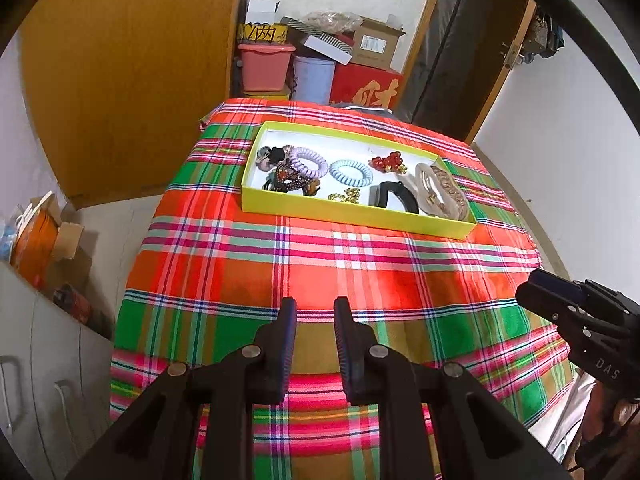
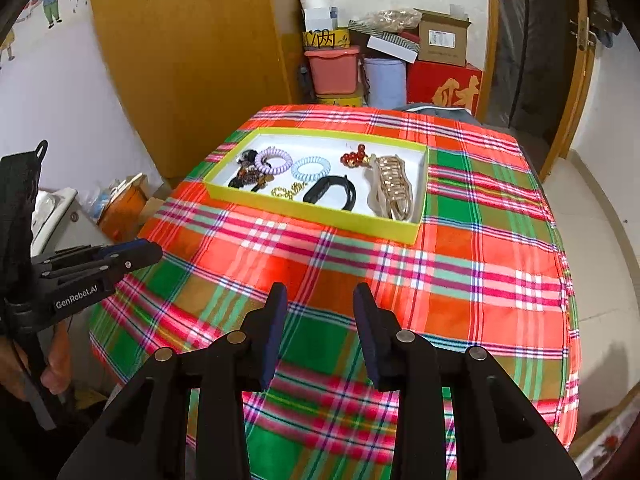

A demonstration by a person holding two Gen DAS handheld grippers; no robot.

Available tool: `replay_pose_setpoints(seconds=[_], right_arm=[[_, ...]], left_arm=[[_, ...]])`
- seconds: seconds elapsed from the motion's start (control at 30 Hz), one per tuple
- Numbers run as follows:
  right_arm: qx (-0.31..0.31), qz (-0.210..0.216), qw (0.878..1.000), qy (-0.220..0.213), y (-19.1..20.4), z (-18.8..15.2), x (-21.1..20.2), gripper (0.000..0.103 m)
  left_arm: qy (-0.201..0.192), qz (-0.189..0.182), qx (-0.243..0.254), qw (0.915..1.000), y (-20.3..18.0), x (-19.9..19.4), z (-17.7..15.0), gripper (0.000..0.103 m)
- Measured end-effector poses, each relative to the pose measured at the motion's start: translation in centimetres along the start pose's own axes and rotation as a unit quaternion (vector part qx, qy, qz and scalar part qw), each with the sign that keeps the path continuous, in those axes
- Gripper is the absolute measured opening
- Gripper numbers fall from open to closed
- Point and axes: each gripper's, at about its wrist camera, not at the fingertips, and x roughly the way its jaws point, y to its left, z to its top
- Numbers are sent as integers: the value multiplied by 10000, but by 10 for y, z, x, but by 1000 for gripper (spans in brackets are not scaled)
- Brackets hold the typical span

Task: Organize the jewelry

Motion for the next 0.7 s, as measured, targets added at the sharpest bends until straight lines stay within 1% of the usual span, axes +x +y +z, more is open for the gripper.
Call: replay_pose_setpoints(seconds=[0.7], right_arm=[[8,1,10000,49,-1,-1,5,35]], left_arm=[[83,60,134,9999,-5,7,-1,19]])
